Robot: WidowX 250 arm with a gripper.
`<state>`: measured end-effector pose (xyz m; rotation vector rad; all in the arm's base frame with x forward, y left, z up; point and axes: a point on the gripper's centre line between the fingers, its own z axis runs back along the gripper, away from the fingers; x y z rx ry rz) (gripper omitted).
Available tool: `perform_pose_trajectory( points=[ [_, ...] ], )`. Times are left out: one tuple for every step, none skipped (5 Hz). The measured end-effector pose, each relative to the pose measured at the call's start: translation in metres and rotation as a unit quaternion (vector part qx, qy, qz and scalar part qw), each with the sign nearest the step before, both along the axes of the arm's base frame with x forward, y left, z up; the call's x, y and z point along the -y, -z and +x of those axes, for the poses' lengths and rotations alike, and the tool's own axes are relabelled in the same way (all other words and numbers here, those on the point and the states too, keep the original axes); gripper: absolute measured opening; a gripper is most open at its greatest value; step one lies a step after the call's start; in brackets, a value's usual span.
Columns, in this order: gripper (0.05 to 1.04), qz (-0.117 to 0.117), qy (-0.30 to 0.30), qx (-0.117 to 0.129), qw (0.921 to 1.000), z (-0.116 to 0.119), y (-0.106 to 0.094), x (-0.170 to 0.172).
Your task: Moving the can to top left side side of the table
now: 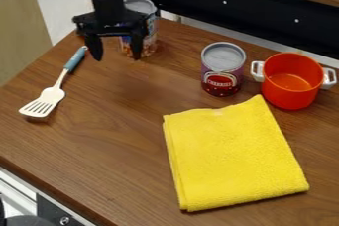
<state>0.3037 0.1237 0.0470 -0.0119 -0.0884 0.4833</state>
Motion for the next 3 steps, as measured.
perform_pose_trajectory(
  points=[
    [0.998, 0.011, 0.004, 0.002, 0.9999, -0.011, 0.002, 0.014],
    [0.998, 0.009, 0.039, 0.008, 0.9992, -0.024, 0.001, 0.034],
    [0.998, -0.002, 0.060, -0.006, 0.9982, -0.032, -0.005, 0.058]
  ],
)
